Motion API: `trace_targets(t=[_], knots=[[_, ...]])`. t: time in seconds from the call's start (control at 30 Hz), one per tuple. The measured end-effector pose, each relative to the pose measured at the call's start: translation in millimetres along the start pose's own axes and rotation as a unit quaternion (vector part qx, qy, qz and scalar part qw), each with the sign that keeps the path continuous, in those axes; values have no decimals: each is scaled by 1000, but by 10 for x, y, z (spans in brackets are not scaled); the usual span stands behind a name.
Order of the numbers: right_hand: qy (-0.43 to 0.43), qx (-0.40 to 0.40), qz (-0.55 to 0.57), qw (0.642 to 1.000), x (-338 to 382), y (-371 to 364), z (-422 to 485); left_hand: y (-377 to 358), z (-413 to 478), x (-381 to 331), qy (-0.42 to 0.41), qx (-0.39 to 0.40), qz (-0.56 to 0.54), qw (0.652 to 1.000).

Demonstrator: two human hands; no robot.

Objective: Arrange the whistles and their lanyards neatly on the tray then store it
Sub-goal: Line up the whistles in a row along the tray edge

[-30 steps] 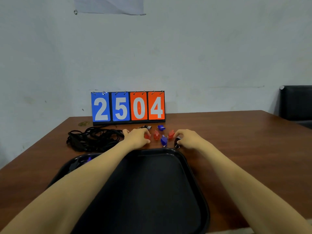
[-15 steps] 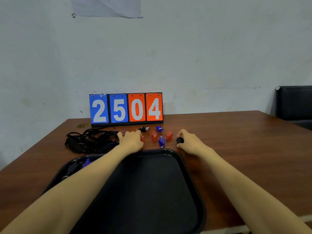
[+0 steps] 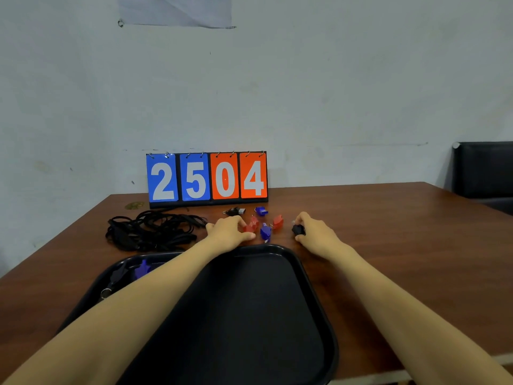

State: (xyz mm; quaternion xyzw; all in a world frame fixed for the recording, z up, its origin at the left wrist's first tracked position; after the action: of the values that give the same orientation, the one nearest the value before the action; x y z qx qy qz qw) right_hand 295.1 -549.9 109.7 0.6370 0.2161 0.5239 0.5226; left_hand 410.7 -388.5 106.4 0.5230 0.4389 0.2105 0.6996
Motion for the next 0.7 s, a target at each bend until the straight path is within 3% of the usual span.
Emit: trace_targets(t=[0.17, 0.4, 0.7], knots=[[-12, -23, -11, 1000, -39, 63, 1, -11, 18, 120, 29, 31, 66, 997], [-57, -13, -10, 998, -106, 71, 24, -9, -28, 23, -14, 44, 32, 998], [-77, -5, -18, 997, -109, 44, 21, 84, 2, 35, -17, -8, 24, 1000]])
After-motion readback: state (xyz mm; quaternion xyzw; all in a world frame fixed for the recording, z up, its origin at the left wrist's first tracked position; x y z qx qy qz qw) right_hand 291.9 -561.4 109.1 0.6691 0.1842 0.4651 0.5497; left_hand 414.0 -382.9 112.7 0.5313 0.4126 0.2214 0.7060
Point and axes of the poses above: each hand's wrist, its own z-axis towards the middle knuckle, its own y-axis out of the back of the hand, x = y × z, the point moved 10 cm from there along z, towards the middle knuckle, and after that the axes turned 3 degrees about z, right-handed, at the moved point
